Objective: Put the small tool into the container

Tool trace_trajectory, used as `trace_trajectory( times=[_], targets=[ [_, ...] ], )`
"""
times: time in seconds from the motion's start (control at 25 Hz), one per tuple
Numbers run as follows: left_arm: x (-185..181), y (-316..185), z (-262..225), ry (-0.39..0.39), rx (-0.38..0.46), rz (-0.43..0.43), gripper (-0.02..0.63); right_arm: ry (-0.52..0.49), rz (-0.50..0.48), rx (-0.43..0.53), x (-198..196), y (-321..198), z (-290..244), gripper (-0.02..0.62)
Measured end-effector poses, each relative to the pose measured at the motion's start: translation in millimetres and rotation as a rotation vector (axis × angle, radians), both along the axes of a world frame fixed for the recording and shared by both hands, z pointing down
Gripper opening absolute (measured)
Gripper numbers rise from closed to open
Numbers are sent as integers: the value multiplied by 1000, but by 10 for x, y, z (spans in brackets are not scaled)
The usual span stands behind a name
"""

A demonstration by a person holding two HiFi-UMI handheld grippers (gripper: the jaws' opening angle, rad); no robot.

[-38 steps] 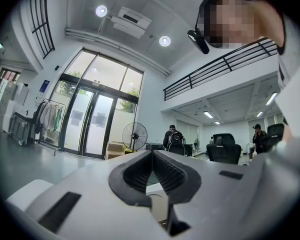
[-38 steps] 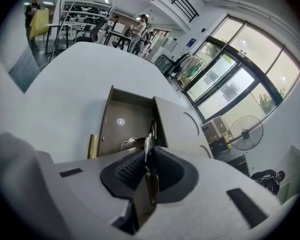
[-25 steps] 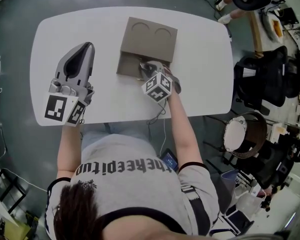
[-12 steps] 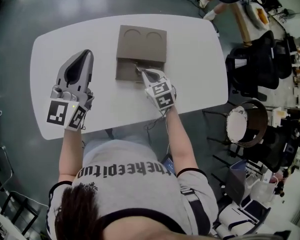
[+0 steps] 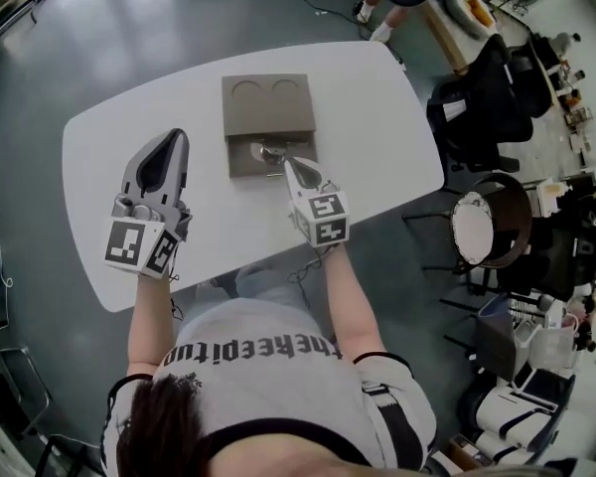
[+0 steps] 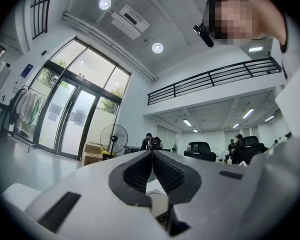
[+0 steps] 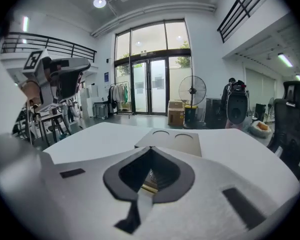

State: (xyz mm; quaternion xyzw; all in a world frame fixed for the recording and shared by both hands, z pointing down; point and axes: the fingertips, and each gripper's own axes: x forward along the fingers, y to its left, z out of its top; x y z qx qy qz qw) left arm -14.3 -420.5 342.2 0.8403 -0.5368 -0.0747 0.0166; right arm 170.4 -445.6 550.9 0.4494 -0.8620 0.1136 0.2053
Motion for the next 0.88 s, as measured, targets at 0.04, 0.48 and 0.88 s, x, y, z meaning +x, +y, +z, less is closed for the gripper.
trace_trajectory(
  times=[0.04,0.48,0.88],
  targets=[
    [0,31,-8,1,0,8,12,-6,21,14,17,34,-53,5],
    [-6,346,-134,9,25,104,12,-80,199,171,165,507,-699,5],
    [-14,606,-218,5,39,173,12,-110,307,277,214,978,-1175,5]
  ],
)
